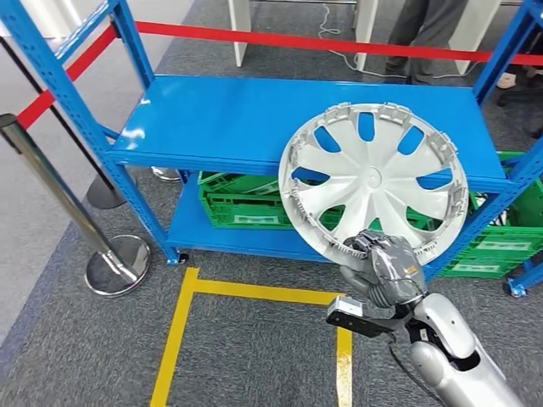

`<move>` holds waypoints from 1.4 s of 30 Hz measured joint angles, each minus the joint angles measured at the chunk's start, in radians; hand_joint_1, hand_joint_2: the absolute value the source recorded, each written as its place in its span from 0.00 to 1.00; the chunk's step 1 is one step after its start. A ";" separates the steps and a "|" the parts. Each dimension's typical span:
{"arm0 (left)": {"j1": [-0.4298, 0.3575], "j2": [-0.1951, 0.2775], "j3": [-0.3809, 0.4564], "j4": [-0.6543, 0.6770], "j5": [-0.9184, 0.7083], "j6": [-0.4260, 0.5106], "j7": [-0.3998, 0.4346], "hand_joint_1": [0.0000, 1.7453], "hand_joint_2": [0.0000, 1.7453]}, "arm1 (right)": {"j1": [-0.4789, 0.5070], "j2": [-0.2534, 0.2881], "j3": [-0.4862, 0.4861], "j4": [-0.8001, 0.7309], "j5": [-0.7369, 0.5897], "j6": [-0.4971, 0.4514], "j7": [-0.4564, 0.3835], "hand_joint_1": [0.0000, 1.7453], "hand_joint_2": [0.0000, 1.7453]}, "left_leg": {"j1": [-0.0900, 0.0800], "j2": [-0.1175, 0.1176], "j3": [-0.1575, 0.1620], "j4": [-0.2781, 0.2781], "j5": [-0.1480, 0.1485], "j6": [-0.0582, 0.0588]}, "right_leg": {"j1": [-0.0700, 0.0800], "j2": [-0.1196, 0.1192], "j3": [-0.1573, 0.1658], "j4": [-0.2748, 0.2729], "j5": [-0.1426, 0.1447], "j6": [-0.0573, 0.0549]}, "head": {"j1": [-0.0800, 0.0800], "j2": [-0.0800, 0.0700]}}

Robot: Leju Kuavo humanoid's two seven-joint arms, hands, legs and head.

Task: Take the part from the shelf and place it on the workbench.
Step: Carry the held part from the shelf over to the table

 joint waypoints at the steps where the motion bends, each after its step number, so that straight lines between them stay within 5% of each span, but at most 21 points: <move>1: 0.000 0.000 0.000 0.000 0.000 0.000 0.000 0.00 1.00 | 0.000 0.000 0.000 0.000 0.000 0.000 0.000 1.00 1.00 | 0.003 0.003 -0.025 0.056 -0.020 -0.003 | 0.000 -0.010 0.000 0.000 -0.001 -0.001 | 0.000 0.000; 3: 0.002 0.000 0.000 0.001 0.000 0.001 0.001 0.00 1.00 | 0.000 -0.001 0.001 0.000 0.001 0.000 0.000 1.00 1.00 | 0.006 0.005 -0.033 0.077 -0.004 -0.006 | 0.000 -0.030 0.002 0.000 -0.002 -0.001 | 0.000 0.000; 7: -0.001 0.001 0.000 0.001 -0.001 0.001 0.002 0.00 1.00 | -0.001 -0.001 0.001 0.000 0.001 0.000 0.000 1.00 1.00 | -0.005 0.061 0.070 -0.150 0.109 0.015 | 0.006 -0.064 0.006 0.002 -0.008 0.008 | 0.000 0.000; 8: -0.002 0.001 0.000 0.001 -0.001 0.001 0.002 0.00 1.00 | -0.002 -0.002 0.001 0.000 0.001 0.000 0.000 1.00 1.00 | -0.010 0.073 0.080 -0.178 0.112 0.021 | 0.009 -0.073 0.005 0.003 -0.009 0.012 | 0.000 0.000; 11: 0.000 0.002 0.000 0.001 -0.001 0.001 0.002 0.00 1.00 | -0.005 -0.003 0.003 0.000 0.002 0.001 0.000 1.00 1.00 | -0.010 0.051 0.079 -0.194 0.110 0.035 | 0.010 -0.088 0.003 0.005 -0.015 0.027 | 0.001 0.000; 13: 0.001 0.001 0.001 0.001 -0.001 -0.002 0.004 0.00 1.00 | -0.005 -0.005 0.005 0.000 0.002 0.003 0.001 1.00 1.00 | -0.006 0.032 0.082 -0.203 0.117 0.046 | 0.005 -0.050 -0.018 0.050 -0.050 0.034 | 0.002 0.000; 15: 0.000 0.001 0.001 0.001 -0.002 -0.006 0.004 0.00 1.00 | -0.002 -0.010 0.007 0.000 0.003 0.006 0.002 1.00 1.00 | -0.004 0.012 0.082 -0.206 0.120 0.052 | 0.004 -0.007 -0.074 0.167 -0.108 0.034 | 0.006 0.000; 17: 0.000 0.001 0.001 0.002 -0.003 -0.008 0.005 0.00 1.00 | 0.003 -0.013 0.008 0.000 0.005 0.007 0.002 1.00 1.00 | -0.005 -0.011 0.082 -0.204 0.121 0.054 | 0.005 0.006 -0.124 0.263 -0.132 0.036 | 0.008 0.000; 19: 0.001 0.001 0.001 0.002 -0.005 -0.009 0.005 0.00 1.00 | 0.009 -0.015 0.009 0.000 0.005 0.007 0.003 1.00 1.00 | -0.005 -0.036 0.082 -0.201 0.120 0.053 | 0.004 0.011 -0.112 0.227 -0.085 0.037 | 0.008 0.000; 21: 0.000 0.001 0.001 0.002 -0.006 -0.008 0.006 0.00 1.00 | 0.014 -0.018 0.010 0.001 0.005 0.007 0.005 1.00 1.00 | -0.005 -0.061 0.079 -0.193 0.118 0.048 | -0.002 0.045 -0.057 0.105 -0.022 0.038 | 0.008 0.000; 24: 0.001 0.002 0.001 0.002 -0.010 -0.007 0.007 0.00 1.00 | 0.020 -0.023 0.011 0.000 0.006 0.008 0.005 1.00 1.00 | -0.004 -0.093 0.061 -0.179 0.121 0.034 | -0.006 0.085 -0.017 0.028 -0.012 0.034 | 0.007 0.000; 26: 0.005 0.003 0.003 0.002 -0.010 -0.006 0.008 0.00 1.00 | 0.021 -0.023 0.014 -0.001 0.006 0.008 0.006 1.00 1.00 | -0.002 -0.102 0.054 -0.177 0.123 0.024 | -0.006 0.065 -0.014 0.025 -0.010 0.026 | 0.006 0.000; 28: 0.006 0.004 0.004 0.002 -0.010 -0.004 0.008 0.00 1.00 | 0.023 -0.023 0.015 -0.001 0.006 0.008 0.008 1.00 1.00 | -0.004 -0.061 0.035 -0.138 0.097 0.013 | -0.007 0.040 -0.009 0.021 -0.008 0.011 | 0.001 0.000; 30: 0.004 0.005 0.005 0.002 -0.010 -0.004 0.008 0.00 1.00 | 0.026 -0.024 0.015 -0.002 0.006 0.008 0.009 1.00 1.00 | -0.002 -0.008 -0.017 -0.026 0.039 0.002 | -0.004 0.013 -0.007 0.019 -0.010 0.000 | -0.005 0.000; 32: 0.003 0.005 0.005 0.002 -0.010 -0.004 0.008 0.00 1.00 | 0.027 -0.025 0.015 -0.002 0.008 0.008 0.008 1.00 1.00 | 0.003 0.005 -0.066 0.082 0.002 -0.003 | -0.001 -0.015 -0.006 0.019 -0.012 -0.003 | -0.005 0.000; 33: 0.004 0.005 0.005 0.002 -0.010 -0.004 0.008 0.00 1.00 | 0.028 -0.025 0.015 -0.002 0.008 0.009 0.008 1.00 1.00 | 0.004 0.006 -0.070 0.093 0.008 -0.002 | 0.000 -0.028 -0.005 0.019 -0.013 -0.004 | -0.005 0.000; 36: 0.006 0.006 0.006 0.002 -0.010 -0.004 0.009 0.00 1.00 | 0.028 -0.025 0.016 -0.002 0.008 0.008 0.009 1.00 1.00 | 0.002 0.014 -0.016 -0.009 0.078 0.006 | 0.003 -0.054 0.001 0.019 -0.016 -0.004 | -0.005 0.000; 39: 0.006 0.006 0.006 0.002 -0.011 -0.004 0.009 0.00 1.00 | 0.028 -0.025 0.016 -0.002 0.008 0.008 0.009 1.00 1.00 | 0.001 0.018 0.001 -0.043 0.095 0.010 | 0.004 -0.059 0.002 0.019 -0.017 -0.004 | -0.005 0.000; 42: 0.004 0.008 0.006 0.002 -0.012 -0.005 0.009 0.00 1.00 | 0.030 -0.027 0.016 -0.006 0.009 0.009 0.009 1.00 1.00 | -0.009 0.047 0.050 -0.146 0.119 0.029 | 0.008 -0.085 0.006 0.015 -0.024 0.008 | -0.003 0.000</move>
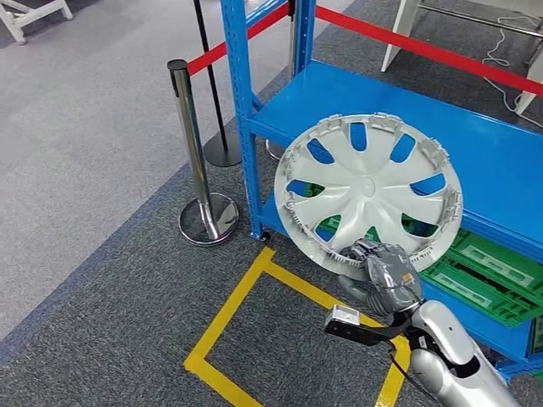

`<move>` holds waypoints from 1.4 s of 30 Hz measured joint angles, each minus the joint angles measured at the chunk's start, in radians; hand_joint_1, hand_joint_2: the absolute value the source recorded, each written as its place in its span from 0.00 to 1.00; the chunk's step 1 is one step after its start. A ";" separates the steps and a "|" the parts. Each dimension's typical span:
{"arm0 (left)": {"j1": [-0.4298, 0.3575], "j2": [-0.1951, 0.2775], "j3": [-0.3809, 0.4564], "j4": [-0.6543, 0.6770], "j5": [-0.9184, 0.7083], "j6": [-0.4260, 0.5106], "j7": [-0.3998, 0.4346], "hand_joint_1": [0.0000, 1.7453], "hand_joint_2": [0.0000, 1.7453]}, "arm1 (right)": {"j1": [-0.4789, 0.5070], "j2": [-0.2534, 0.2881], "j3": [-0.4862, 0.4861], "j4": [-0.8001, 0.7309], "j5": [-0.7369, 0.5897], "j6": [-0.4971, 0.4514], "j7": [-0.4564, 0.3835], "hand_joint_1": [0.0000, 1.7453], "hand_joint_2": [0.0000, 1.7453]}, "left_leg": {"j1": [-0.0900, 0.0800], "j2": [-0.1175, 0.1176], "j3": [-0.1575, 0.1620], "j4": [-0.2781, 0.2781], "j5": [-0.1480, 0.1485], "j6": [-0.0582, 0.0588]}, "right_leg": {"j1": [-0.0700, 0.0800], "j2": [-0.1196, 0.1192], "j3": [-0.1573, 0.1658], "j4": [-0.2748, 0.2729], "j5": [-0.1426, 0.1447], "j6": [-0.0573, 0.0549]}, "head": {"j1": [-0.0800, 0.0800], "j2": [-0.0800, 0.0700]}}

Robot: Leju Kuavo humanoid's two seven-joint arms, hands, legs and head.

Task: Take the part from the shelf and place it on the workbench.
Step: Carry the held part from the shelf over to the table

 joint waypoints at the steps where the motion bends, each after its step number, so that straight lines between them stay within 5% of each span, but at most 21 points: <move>1: 0.001 0.001 0.000 0.000 -0.002 -0.002 0.000 0.00 1.00 | 0.002 -0.002 0.000 -0.003 0.000 0.000 0.000 1.00 1.00 | -0.002 0.003 0.018 -0.039 0.008 0.010 | 0.001 0.001 0.001 0.002 -0.009 0.008 | 0.001 0.000; 3: 0.002 0.001 0.000 0.000 -0.006 -0.006 0.000 0.00 1.00 | 0.011 -0.010 0.000 -0.012 0.001 0.000 0.002 1.00 1.00 | 0.001 -0.022 0.028 -0.066 0.013 0.022 | -0.001 0.037 -0.022 0.058 -0.050 0.020 | 0.006 0.000; 5: 0.002 0.001 0.000 0.000 -0.010 -0.008 0.000 0.00 1.00 | 0.026 -0.019 -0.001 -0.018 0.003 0.000 0.002 1.00 1.00 | 0.001 -0.046 0.028 -0.066 0.014 0.025 | -0.001 0.084 -0.085 0.185 -0.104 0.022 | 0.010 0.000; 7: 0.002 0.001 0.000 0.000 -0.014 -0.012 -0.001 0.00 1.00 | 0.044 -0.024 -0.001 -0.026 0.007 -0.001 0.004 1.00 1.00 | 0.001 -0.073 0.029 -0.065 0.014 0.025 | -0.001 0.095 -0.131 0.259 -0.112 0.025 | 0.010 0.000; 9: 0.002 0.001 0.000 0.001 -0.022 -0.018 -0.001 0.00 1.00 | 0.065 -0.029 -0.004 -0.040 0.014 -0.003 0.008 1.00 1.00 | 0.003 -0.101 0.029 -0.060 0.011 0.022 | -0.004 0.103 -0.111 0.192 -0.050 0.029 | 0.010 0.000; 11: 0.001 0.002 0.000 0.001 -0.032 -0.021 -0.001 0.00 1.00 | 0.091 -0.034 -0.011 -0.056 0.025 -0.008 0.012 1.00 1.00 | 0.005 -0.129 0.025 -0.046 0.005 0.013 | -0.013 0.143 -0.056 0.069 0.006 0.032 | 0.011 0.000; 13: 0.001 0.003 0.000 0.001 -0.039 -0.021 -0.001 0.00 1.00 | 0.117 -0.039 -0.017 -0.072 0.034 -0.016 0.014 1.00 1.00 | 0.005 -0.152 0.014 -0.035 0.002 0.004 | -0.017 0.173 -0.027 0.015 0.014 0.030 | 0.011 0.000; 15: 0.003 0.006 0.000 0.001 -0.044 -0.021 -0.001 0.00 1.00 | 0.132 -0.043 -0.020 -0.089 0.036 -0.023 0.015 1.00 1.00 | 0.007 -0.170 0.007 -0.034 0.005 -0.003 | -0.016 0.161 -0.022 0.014 0.013 0.020 | 0.012 0.000; 18: 0.002 0.009 -0.001 0.003 -0.050 -0.020 0.000 0.00 1.00 | 0.148 -0.047 -0.029 -0.107 0.037 -0.026 0.019 1.00 1.00 | 0.004 -0.111 -0.022 0.029 -0.034 -0.019 | -0.018 0.124 -0.014 0.009 0.013 0.000 | 0.004 0.000; 20: -0.002 0.010 -0.001 0.004 -0.054 -0.020 0.000 0.00 1.00 | 0.160 -0.049 -0.037 -0.115 0.039 -0.028 0.019 1.00 1.00 | 0.005 -0.055 -0.080 0.155 -0.094 -0.027 | -0.012 0.095 -0.010 0.009 0.010 -0.008 | -0.002 0.000; 22: -0.003 0.011 -0.002 0.005 -0.057 -0.019 0.001 0.00 1.00 | 0.169 -0.050 -0.042 -0.119 0.042 -0.029 0.018 1.00 1.00 | 0.008 -0.040 -0.122 0.246 -0.119 -0.028 | -0.008 0.066 -0.007 0.009 0.006 -0.011 | -0.002 0.000; 24: -0.003 0.011 -0.002 0.006 -0.060 -0.019 0.001 0.00 1.00 | 0.174 -0.050 -0.044 -0.123 0.043 -0.029 0.017 1.00 1.00 | 0.007 -0.034 -0.093 0.193 -0.075 -0.020 | -0.004 0.040 -0.001 0.009 0.001 -0.011 | -0.002 0.000; 26: -0.003 0.014 -0.002 0.006 -0.061 -0.019 0.002 0.00 1.00 | 0.178 -0.050 -0.045 -0.128 0.043 -0.029 0.017 1.00 1.00 | -0.005 0.006 -0.023 0.056 -0.017 0.000 | 0.001 0.017 0.006 0.008 -0.004 -0.009 | -0.001 0.000; 29: -0.005 0.018 -0.002 0.006 -0.061 -0.019 0.002 0.00 1.00 | 0.180 -0.050 -0.046 -0.134 0.043 -0.032 0.016 1.00 1.00 | -0.025 0.047 0.016 -0.030 -0.005 0.016 | 0.007 -0.015 0.012 0.003 -0.009 0.003 | -0.003 0.000; 31: -0.003 0.018 -0.002 0.007 -0.061 -0.018 0.002 0.00 1.00 | 0.180 -0.050 -0.047 -0.138 0.044 -0.033 0.016 1.00 1.00 | -0.022 0.022 0.019 -0.044 0.002 0.020 | 0.006 -0.025 0.019 -0.002 -0.015 0.012 | -0.002 0.000; 33: -0.003 0.019 -0.002 0.007 -0.061 -0.016 0.002 0.00 1.00 | 0.180 -0.051 -0.049 -0.141 0.044 -0.034 0.016 1.00 1.00 | -0.014 -0.003 0.028 -0.061 0.011 0.025 | 0.003 0.023 0.003 0.036 -0.045 0.017 | 0.001 0.000; 35: -0.004 0.018 -0.002 0.008 -0.062 -0.016 0.003 0.00 1.00 | 0.184 -0.053 -0.052 -0.142 0.046 -0.035 0.015 1.00 1.00 | -0.009 -0.028 0.031 -0.066 0.014 0.029 | 0.000 0.080 -0.058 0.154 -0.100 0.020 | 0.006 0.000; 37: -0.005 0.018 -0.002 0.009 -0.063 -0.019 0.005 0.00 1.00 | 0.187 -0.054 -0.051 -0.142 0.050 -0.034 0.013 1.00 1.00 | -0.009 -0.055 0.031 -0.064 0.013 0.030 | 0.000 0.094 -0.121 0.259 -0.124 0.024 | 0.009 0.000; 39: -0.005 0.019 -0.002 0.009 -0.063 -0.025 0.008 0.00 1.00 | 0.189 -0.054 -0.050 -0.142 0.059 -0.033 0.016 1.00 1.00 | -0.007 -0.084 0.032 -0.060 0.011 0.027 | -0.003 0.097 -0.123 0.229 -0.074 0.028 | 0.009 0.000; 42: -0.005 0.024 -0.002 0.010 -0.066 -0.033 0.013 0.00 1.00 | 0.188 -0.054 -0.047 -0.142 0.072 -0.033 0.025 1.00 1.00 | -0.003 -0.127 0.026 -0.040 0.001 0.013 | -0.016 0.149 -0.051 0.054 0.015 0.034 | 0.009 0.000</move>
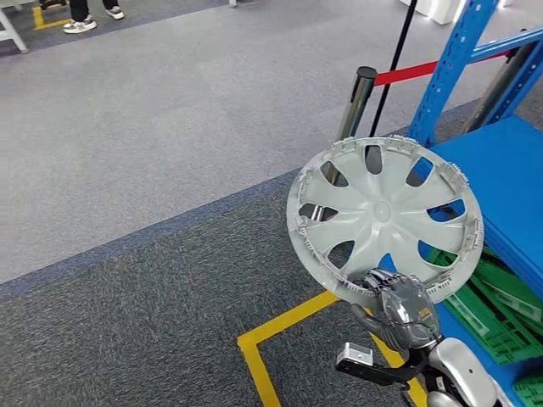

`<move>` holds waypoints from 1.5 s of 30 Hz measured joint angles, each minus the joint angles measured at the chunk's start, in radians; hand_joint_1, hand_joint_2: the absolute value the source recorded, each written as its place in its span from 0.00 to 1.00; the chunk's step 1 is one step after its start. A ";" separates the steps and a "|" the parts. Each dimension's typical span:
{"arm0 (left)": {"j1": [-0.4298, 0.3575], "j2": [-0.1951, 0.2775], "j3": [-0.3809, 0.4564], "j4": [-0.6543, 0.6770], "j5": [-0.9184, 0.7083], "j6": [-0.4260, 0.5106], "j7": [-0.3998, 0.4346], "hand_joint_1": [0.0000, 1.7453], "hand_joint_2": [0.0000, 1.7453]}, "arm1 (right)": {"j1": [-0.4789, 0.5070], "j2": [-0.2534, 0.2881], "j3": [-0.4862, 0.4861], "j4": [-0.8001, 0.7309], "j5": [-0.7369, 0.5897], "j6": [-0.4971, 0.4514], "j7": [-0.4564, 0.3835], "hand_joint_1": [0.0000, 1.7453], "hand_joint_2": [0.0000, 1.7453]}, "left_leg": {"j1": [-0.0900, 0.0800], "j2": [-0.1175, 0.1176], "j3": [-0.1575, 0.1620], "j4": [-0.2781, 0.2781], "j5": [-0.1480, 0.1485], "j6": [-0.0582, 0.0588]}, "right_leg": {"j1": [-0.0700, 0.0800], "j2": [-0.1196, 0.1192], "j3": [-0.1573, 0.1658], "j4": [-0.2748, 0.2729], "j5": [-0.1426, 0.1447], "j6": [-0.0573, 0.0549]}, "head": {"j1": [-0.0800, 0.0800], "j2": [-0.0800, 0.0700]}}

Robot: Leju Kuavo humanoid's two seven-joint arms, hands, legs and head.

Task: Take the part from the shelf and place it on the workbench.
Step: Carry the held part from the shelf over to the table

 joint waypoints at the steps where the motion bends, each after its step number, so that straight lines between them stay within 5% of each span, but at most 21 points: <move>1: 0.000 0.002 0.000 0.000 -0.002 -0.002 0.000 0.00 1.00 | -0.001 0.000 0.002 0.000 0.003 0.000 0.000 1.00 1.00 | 0.000 -0.012 -0.006 0.007 -0.002 -0.005 | -0.002 0.016 0.014 -0.027 0.004 -0.002 | 0.000 0.000; 4: 0.003 0.008 0.000 0.001 -0.010 -0.004 0.002 0.00 1.00 | -0.012 0.001 0.010 -0.001 0.011 0.002 0.000 1.00 1.00 | 0.005 -0.036 -0.017 0.011 0.001 -0.018 | 0.000 0.003 0.024 -0.034 0.000 -0.021 | 0.000 0.000; 6: 0.004 0.012 0.000 0.002 -0.014 -0.004 0.005 0.00 1.00 | -0.023 0.002 0.013 -0.001 0.014 0.007 0.001 1.00 1.00 | 0.003 0.001 -0.034 0.047 -0.021 -0.029 | 0.000 -0.021 0.029 -0.037 0.001 -0.035 | -0.006 0.000; 8: 0.002 0.014 0.000 0.003 -0.016 -0.004 0.008 0.00 1.00 | -0.029 0.003 0.016 -0.001 0.017 0.009 0.002 1.00 1.00 | 0.005 0.060 -0.086 0.156 -0.074 -0.040 | 0.003 -0.048 0.034 -0.037 -0.003 -0.045 | -0.012 0.000; 11: 0.001 0.017 0.000 0.003 -0.017 -0.004 0.010 0.00 1.00 | -0.037 0.003 0.024 0.000 0.019 0.009 0.002 1.00 1.00 | 0.010 0.085 -0.153 0.288 -0.110 -0.043 | 0.010 -0.091 0.040 -0.037 -0.010 -0.051 | -0.013 0.000; 13: 0.003 0.019 0.000 0.003 -0.018 -0.004 0.011 0.00 1.00 | -0.043 0.003 0.030 0.000 0.019 0.009 0.002 1.00 1.00 | 0.007 0.094 -0.116 0.211 -0.053 -0.033 | 0.013 -0.116 0.047 -0.038 -0.016 -0.051 | -0.013 0.000; 15: 0.002 0.021 0.000 0.004 -0.018 -0.005 0.011 0.00 1.00 | -0.049 0.003 0.033 0.000 0.019 0.009 0.002 1.00 1.00 | -0.008 0.135 -0.052 0.079 -0.002 -0.016 | 0.016 -0.139 0.054 -0.038 -0.022 -0.046 | -0.013 0.000; 17: 0.000 0.024 0.000 0.004 -0.019 -0.007 0.011 0.00 1.00 | -0.054 0.003 0.035 0.000 0.019 0.009 0.001 1.00 1.00 | -0.022 0.160 -0.024 0.017 0.007 -0.006 | 0.019 -0.161 0.058 -0.042 -0.027 -0.038 | -0.013 0.000; 19: 0.002 0.026 0.000 0.004 -0.019 -0.010 0.011 0.00 1.00 | -0.060 0.004 0.040 0.000 0.019 0.009 0.000 1.00 1.00 | -0.021 0.142 -0.021 0.004 0.009 0.001 | 0.020 -0.180 0.064 -0.050 -0.030 -0.028 | -0.013 0.000; 22: 0.003 0.027 0.000 0.004 -0.019 -0.011 0.011 0.00 1.00 | -0.066 0.006 0.044 0.002 0.019 0.009 0.000 1.00 1.00 | -0.010 0.107 0.001 -0.027 0.021 0.014 | 0.017 -0.118 0.042 0.007 -0.070 -0.020 | -0.009 0.000; 24: 0.000 0.027 0.000 0.004 -0.020 -0.012 0.011 0.00 1.00 | -0.067 0.006 0.046 0.004 0.019 0.009 0.000 1.00 1.00 | -0.008 0.084 0.004 -0.030 0.021 0.018 | 0.016 -0.065 -0.023 0.128 -0.119 -0.017 | -0.004 0.000; 26: 0.000 0.026 0.000 0.005 -0.020 -0.012 0.011 0.00 1.00 | -0.066 0.006 0.049 0.005 0.020 0.010 -0.001 1.00 1.00 | -0.007 0.057 0.005 -0.027 0.018 0.018 | 0.014 -0.054 -0.076 0.203 -0.126 -0.010 | 0.000 0.000; 28: 0.000 0.025 0.000 0.006 -0.021 -0.013 0.011 0.00 1.00 | -0.066 0.006 0.052 0.006 0.020 0.009 0.000 1.00 1.00 | -0.003 0.027 0.006 -0.019 0.013 0.012 | 0.009 -0.049 -0.061 0.136 -0.058 -0.004 | 0.000 0.000; 30: 0.000 0.026 0.000 0.006 -0.023 -0.012 0.011 0.00 1.00 | -0.068 0.006 0.054 0.007 0.019 0.008 0.000 1.00 1.00 | 0.001 -0.001 0.002 -0.001 0.001 0.001 | 0.000 -0.010 -0.011 0.019 -0.003 0.003 | 0.001 0.000; 32: 0.000 0.028 0.000 0.006 -0.026 -0.011 0.010 0.00 1.00 | -0.071 0.006 0.057 0.008 0.020 0.008 -0.002 1.00 1.00 | 0.003 -0.023 -0.010 0.014 -0.004 -0.010 | -0.003 0.021 0.014 -0.026 0.000 -0.001 | 0.003 0.000; 34: 0.003 0.029 0.000 0.007 -0.030 -0.011 0.010 0.00 1.00 | -0.077 0.006 0.060 0.009 0.021 0.007 -0.003 1.00 1.00 | 0.005 -0.044 -0.018 0.016 -0.002 -0.017 | -0.001 0.009 0.018 -0.026 -0.001 -0.013 | 0.002 0.000; 37: 0.004 0.030 0.000 0.008 -0.037 -0.011 0.010 0.00 1.00 | -0.084 0.008 0.061 0.009 0.021 0.007 -0.002 1.00 1.00 | 0.004 0.012 -0.044 0.073 -0.034 -0.030 | -0.001 -0.029 0.030 -0.032 -0.003 -0.032 | -0.004 0.000; 39: 0.001 0.029 0.000 0.008 -0.040 -0.011 0.010 0.00 1.00 | -0.084 0.008 0.061 0.009 0.021 0.007 -0.004 1.00 1.00 | 0.006 0.069 -0.105 0.196 -0.086 -0.039 | 0.006 -0.057 0.037 -0.033 -0.009 -0.042 | -0.009 0.000; 41: 0.000 0.029 0.000 0.009 -0.043 -0.011 0.011 0.00 1.00 | -0.085 0.008 0.062 0.010 0.021 0.007 -0.006 1.00 1.00 | 0.010 0.083 -0.156 0.292 -0.110 -0.041 | 0.011 -0.086 0.043 -0.033 -0.015 -0.047 | -0.009 0.000; 43: 0.001 0.028 0.000 0.010 -0.045 -0.010 0.012 0.00 1.00 | -0.088 0.008 0.063 0.010 0.020 0.007 -0.008 1.00 1.00 | 0.010 0.089 -0.143 0.254 -0.067 -0.034 | 0.013 -0.110 0.053 -0.033 -0.024 -0.047 | -0.009 0.000; 45: 0.001 0.029 0.000 0.011 -0.046 -0.009 0.012 0.00 1.00 | -0.091 0.009 0.063 0.010 0.019 0.007 -0.008 1.00 1.00 | -0.003 0.130 -0.083 0.127 0.000 -0.019 | 0.015 -0.133 0.064 -0.034 -0.034 -0.041 | -0.009 0.000</move>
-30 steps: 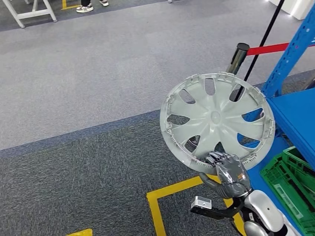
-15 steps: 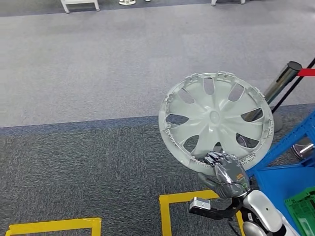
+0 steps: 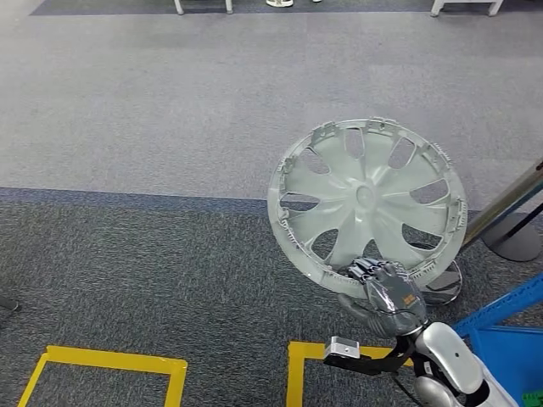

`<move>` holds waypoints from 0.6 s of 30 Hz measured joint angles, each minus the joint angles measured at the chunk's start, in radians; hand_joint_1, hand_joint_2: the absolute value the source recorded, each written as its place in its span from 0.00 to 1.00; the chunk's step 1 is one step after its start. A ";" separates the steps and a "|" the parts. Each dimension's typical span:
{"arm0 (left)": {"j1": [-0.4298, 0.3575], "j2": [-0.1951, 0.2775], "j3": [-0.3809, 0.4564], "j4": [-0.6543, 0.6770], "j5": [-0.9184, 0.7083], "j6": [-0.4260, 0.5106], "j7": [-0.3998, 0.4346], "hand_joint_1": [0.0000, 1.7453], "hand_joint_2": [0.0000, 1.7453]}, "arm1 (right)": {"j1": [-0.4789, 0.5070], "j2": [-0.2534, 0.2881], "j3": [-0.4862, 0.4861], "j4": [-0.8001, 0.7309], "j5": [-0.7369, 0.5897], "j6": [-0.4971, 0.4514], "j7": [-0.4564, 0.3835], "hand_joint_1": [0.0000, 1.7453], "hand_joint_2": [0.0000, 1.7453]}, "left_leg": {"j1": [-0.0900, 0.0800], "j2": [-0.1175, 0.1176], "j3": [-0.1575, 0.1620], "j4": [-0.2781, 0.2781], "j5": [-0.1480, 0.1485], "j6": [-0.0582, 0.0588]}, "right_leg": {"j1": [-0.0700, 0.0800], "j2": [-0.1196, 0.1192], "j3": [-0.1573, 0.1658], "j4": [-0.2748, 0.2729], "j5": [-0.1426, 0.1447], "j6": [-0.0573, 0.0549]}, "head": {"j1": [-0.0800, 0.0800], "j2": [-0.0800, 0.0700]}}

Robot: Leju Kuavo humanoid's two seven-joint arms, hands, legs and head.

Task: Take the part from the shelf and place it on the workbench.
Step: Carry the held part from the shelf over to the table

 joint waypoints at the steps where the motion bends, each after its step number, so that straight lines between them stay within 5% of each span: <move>1: -0.001 0.001 0.000 0.000 0.000 0.000 0.000 0.00 1.00 | -0.001 0.000 0.000 0.000 0.000 0.000 0.000 1.00 1.00 | -0.009 0.025 0.025 -0.055 0.017 0.008 | 0.002 -0.011 0.004 -0.001 -0.005 0.004 | 0.000 0.000; 3: -0.003 0.002 0.000 0.000 -0.001 0.001 0.000 0.00 1.00 | -0.004 0.001 0.001 0.001 0.000 0.000 -0.001 1.00 1.00 | -0.024 0.049 0.040 -0.097 0.016 0.019 | 0.005 -0.034 0.008 -0.005 -0.010 0.011 | -0.001 0.000; 5: -0.001 0.003 0.000 0.000 -0.001 0.001 0.000 0.00 1.00 | -0.007 0.001 0.002 0.002 -0.001 0.000 -0.001 1.00 1.00 | -0.023 0.026 0.046 -0.115 0.018 0.026 | 0.006 -0.048 0.016 -0.011 -0.016 0.017 | -0.001 0.000; 7: 0.000 0.003 0.000 0.000 -0.001 0.002 0.001 0.00 1.00 | -0.008 0.001 0.003 0.002 -0.002 0.000 -0.001 1.00 1.00 | -0.014 0.000 0.058 -0.133 0.024 0.035 | 0.003 -0.006 0.004 0.023 -0.041 0.022 | 0.000 0.000; 9: -0.003 0.003 0.000 0.000 -0.001 0.002 0.001 0.00 1.00 | -0.007 0.001 0.002 0.004 -0.002 0.000 -0.001 1.00 1.00 | -0.007 -0.026 0.064 -0.138 0.026 0.042 | 0.000 0.057 -0.059 0.139 -0.090 0.025 | 0.007 0.000; 11: -0.005 0.000 0.000 0.000 -0.001 0.001 0.001 0.00 1.00 | -0.006 0.001 0.003 0.006 -0.001 0.000 -0.002 1.00 1.00 | -0.005 -0.055 0.066 -0.138 0.024 0.043 | -0.001 0.078 -0.136 0.254 -0.115 0.031 | 0.011 0.000; 13: -0.005 -0.002 0.000 0.000 -0.001 0.000 0.001 0.00 1.00 | -0.005 0.001 0.004 0.007 -0.001 0.000 -0.003 1.00 1.00 | -0.001 -0.086 0.072 -0.136 0.020 0.040 | -0.004 0.082 -0.154 0.234 -0.062 0.037 | 0.012 0.000; 15: -0.004 -0.002 0.000 0.001 -0.001 0.000 0.001 0.00 1.00 | -0.006 0.001 0.005 0.008 -0.002 0.000 -0.002 1.00 1.00 | 0.004 -0.116 0.075 -0.126 0.011 0.029 | -0.012 0.110 -0.111 0.109 0.021 0.045 | 0.012 0.000; 18: -0.004 0.000 0.000 0.001 -0.001 0.001 0.002 0.00 1.00 | -0.007 0.001 0.008 0.011 -0.001 0.000 -0.003 1.00 1.00 | 0.007 -0.152 0.061 -0.105 0.002 0.010 | -0.020 0.155 -0.067 0.014 0.044 0.042 | 0.014 0.000</move>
